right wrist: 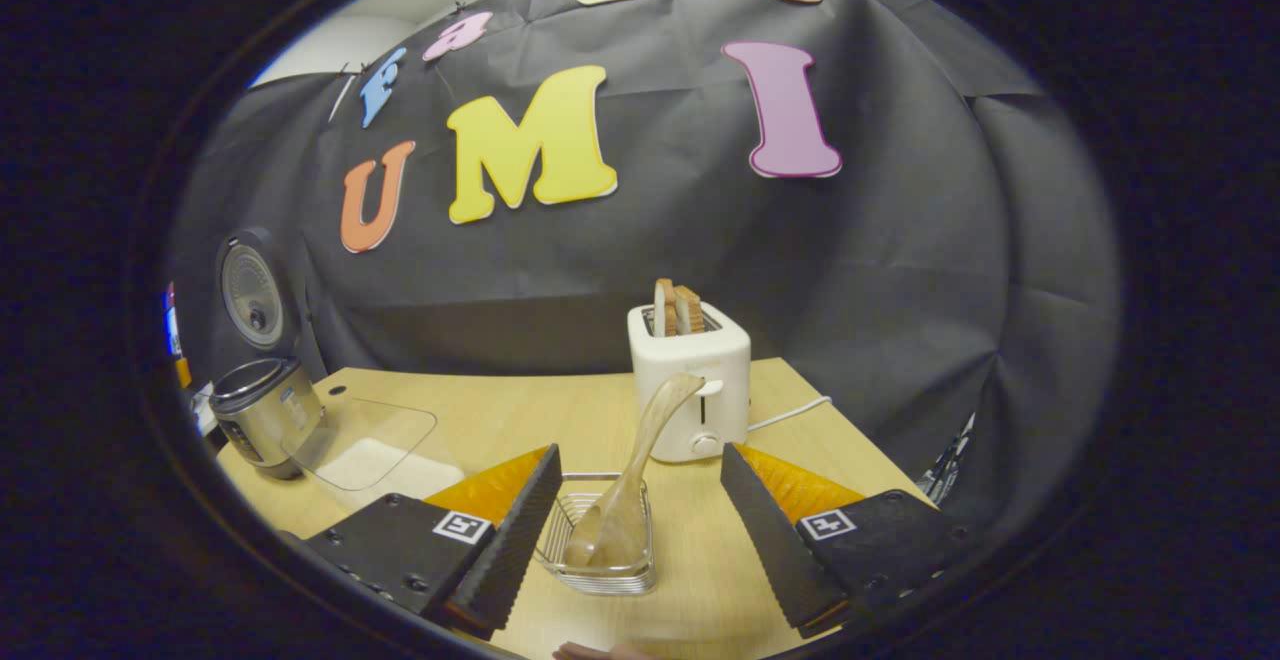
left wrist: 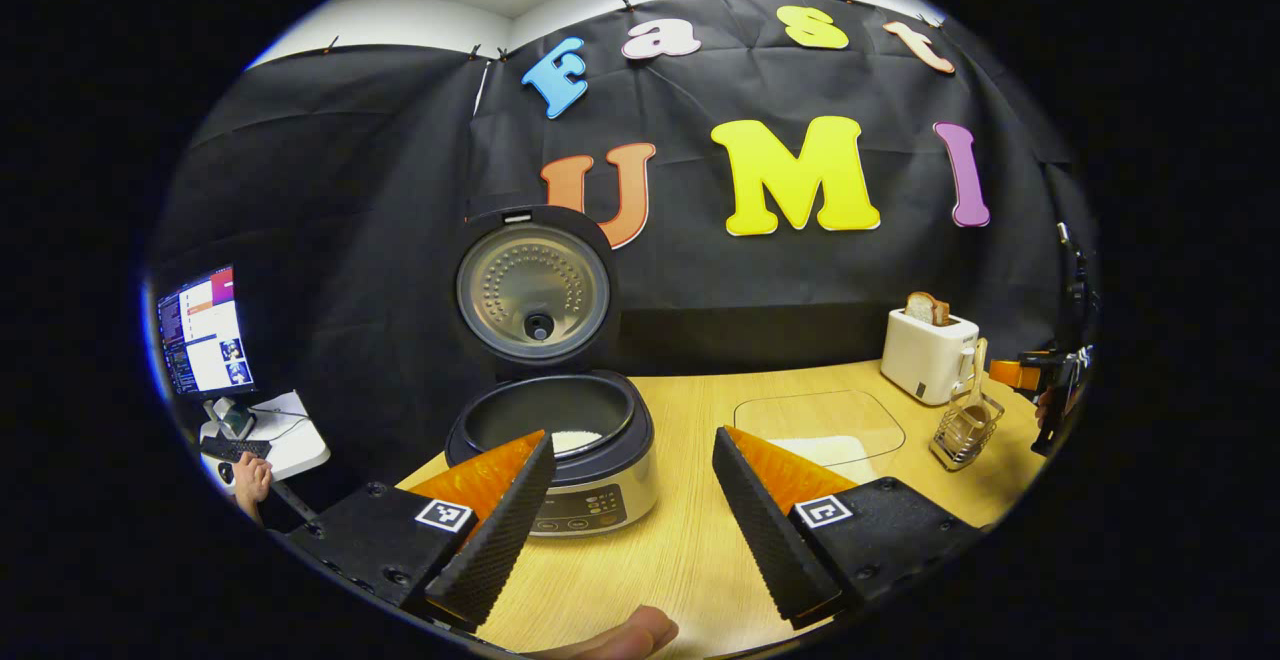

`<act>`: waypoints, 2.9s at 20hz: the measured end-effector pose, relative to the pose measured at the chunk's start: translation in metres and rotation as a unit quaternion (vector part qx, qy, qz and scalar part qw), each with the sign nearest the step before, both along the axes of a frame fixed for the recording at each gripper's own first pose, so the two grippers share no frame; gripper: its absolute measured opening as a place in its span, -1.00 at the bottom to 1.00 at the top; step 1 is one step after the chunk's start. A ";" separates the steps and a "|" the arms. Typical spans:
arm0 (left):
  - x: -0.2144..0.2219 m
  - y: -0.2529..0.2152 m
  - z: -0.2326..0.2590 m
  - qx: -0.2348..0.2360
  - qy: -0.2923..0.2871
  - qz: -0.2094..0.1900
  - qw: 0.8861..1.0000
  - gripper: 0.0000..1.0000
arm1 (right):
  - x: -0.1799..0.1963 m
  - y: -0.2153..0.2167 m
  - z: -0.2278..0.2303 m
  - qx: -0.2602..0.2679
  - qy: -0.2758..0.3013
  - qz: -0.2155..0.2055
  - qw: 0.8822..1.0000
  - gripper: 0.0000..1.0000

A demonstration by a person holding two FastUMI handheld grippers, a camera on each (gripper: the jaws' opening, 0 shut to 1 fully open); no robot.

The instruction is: Close the left gripper, press the button to open the rice cooker; take a wooden spoon from the chopstick holder with the right hand, scoop a spoonful of rice and pour it into the rice cooker, then put the wooden spoon back into the chopstick holder.

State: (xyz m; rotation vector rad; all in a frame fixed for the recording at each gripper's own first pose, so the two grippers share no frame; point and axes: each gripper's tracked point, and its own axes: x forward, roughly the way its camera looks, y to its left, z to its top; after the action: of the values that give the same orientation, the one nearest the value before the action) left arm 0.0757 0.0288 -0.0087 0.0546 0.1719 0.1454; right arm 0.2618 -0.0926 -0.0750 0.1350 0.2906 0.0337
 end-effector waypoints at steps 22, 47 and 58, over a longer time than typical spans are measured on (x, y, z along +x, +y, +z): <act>0.036 -0.012 -0.050 0.029 0.057 -0.045 0.997 0.99 | 0.104 0.002 -0.066 0.032 0.190 -0.015 0.981 -0.05; 0.020 0.017 -0.079 -0.029 0.051 -0.070 0.996 0.99 | 0.053 0.042 0.053 -0.093 0.082 -0.035 0.992 -0.70; 0.011 0.049 -0.073 -0.022 0.011 -0.068 0.997 0.99 | 0.039 0.205 0.112 -0.118 0.004 0.059 0.991 -0.68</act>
State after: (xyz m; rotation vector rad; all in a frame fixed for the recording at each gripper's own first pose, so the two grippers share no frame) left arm 0.0862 0.0777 -0.0821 0.0238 0.1926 0.0051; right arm 0.3006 0.1121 0.0365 -0.1167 0.3084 0.1149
